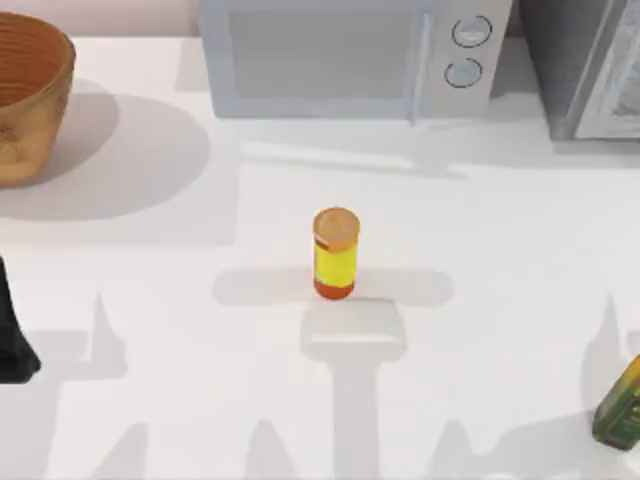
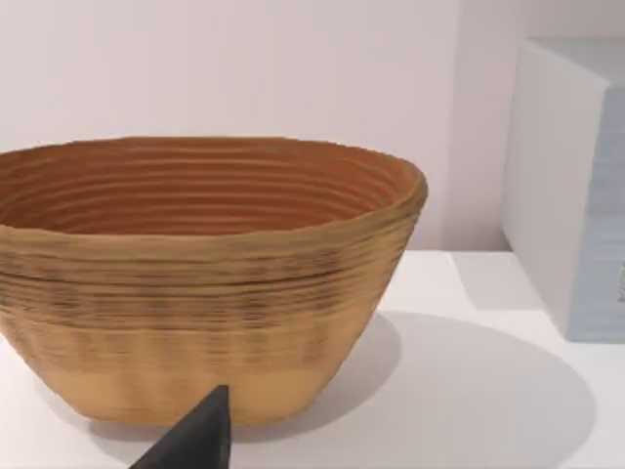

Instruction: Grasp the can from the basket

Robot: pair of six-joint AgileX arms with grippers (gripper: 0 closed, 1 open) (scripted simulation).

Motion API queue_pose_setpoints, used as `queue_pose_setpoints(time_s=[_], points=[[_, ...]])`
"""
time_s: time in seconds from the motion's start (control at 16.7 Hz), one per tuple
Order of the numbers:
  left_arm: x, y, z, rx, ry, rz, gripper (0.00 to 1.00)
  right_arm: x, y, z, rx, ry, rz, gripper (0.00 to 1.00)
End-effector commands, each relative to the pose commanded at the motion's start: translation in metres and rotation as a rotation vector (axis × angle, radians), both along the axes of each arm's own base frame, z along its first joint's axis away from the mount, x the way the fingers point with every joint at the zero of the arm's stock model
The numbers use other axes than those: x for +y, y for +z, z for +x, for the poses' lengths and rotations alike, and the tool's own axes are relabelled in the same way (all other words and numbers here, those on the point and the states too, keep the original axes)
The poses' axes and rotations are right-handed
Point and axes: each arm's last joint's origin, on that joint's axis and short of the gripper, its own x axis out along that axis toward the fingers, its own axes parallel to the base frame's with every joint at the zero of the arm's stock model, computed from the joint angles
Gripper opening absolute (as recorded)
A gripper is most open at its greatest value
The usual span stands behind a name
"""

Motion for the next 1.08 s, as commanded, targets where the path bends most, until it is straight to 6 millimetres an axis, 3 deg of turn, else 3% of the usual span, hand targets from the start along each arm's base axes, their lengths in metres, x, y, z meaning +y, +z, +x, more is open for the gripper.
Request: queue_pose_setpoints(time_s=[0.36, 0.66, 0.84, 1.08], points=[[0.003, 0.012, 0.002, 0.080, 0.028, 0.001, 1.00, 0.000, 0.000, 0.000, 0.000, 0.000, 0.000, 1.00], [0.011, 0.063, 0.020, 0.286, 0.068, 0.005, 1.00, 0.000, 0.000, 0.000, 0.000, 0.000, 0.000, 1.00], [0.018, 0.106, 0.049, 0.429, 0.076, 0.006, 1.00, 0.000, 0.000, 0.000, 0.000, 0.000, 0.000, 1.00], [0.035, 0.158, 0.114, 0.625, 0.070, 0.001, 1.00, 0.000, 0.000, 0.000, 0.000, 0.000, 0.000, 1.00]])
